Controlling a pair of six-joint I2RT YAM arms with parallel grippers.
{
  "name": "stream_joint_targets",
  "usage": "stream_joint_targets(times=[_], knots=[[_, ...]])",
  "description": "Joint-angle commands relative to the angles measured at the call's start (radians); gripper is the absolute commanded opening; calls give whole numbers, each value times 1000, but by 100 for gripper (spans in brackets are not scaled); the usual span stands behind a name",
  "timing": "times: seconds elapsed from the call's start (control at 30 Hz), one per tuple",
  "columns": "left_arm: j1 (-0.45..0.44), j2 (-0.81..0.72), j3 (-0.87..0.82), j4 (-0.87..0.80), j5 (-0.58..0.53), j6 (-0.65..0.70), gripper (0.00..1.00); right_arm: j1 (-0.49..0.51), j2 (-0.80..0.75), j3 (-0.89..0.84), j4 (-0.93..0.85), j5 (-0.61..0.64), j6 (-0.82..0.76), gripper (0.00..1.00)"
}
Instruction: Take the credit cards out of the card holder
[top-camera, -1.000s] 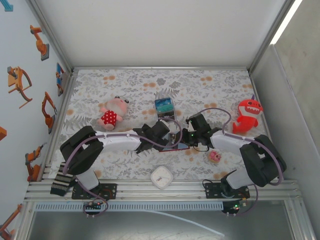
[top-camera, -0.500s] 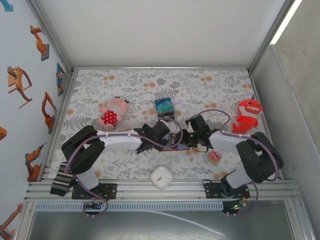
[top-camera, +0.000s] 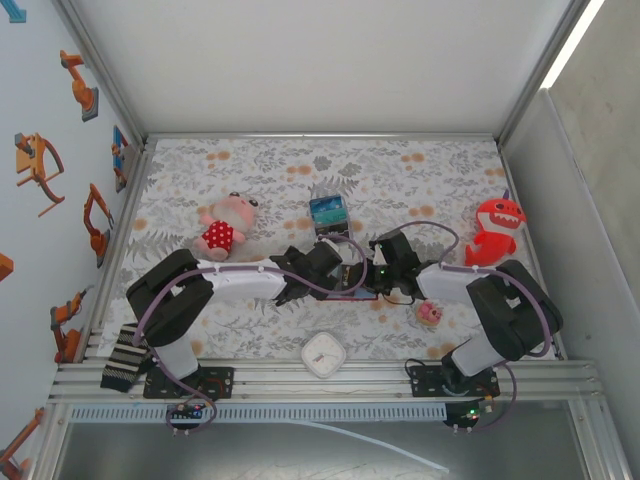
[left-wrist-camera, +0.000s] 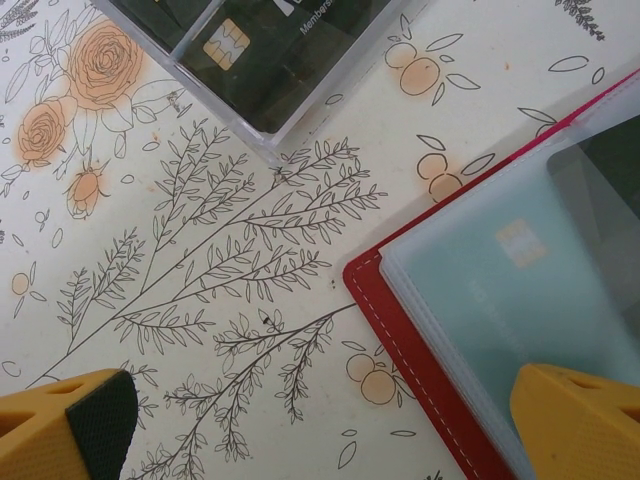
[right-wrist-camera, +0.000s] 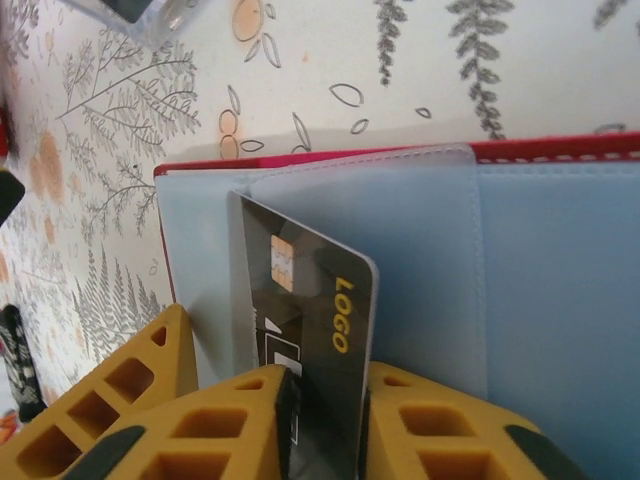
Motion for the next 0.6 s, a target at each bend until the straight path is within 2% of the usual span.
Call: stream_joint_targets(times=[0.0,0.13,0.57], knots=[[-2,40,-15,-69,6,22,97,-7,-17,-8,-1,-7,-3,16],[-2,33,-15,-67,7,21,97,-7,-45,4,-53,27,-25,4],[-1,-22,-22,-63,2,28,97,-8,-168,92,-358,198,-168,0]])
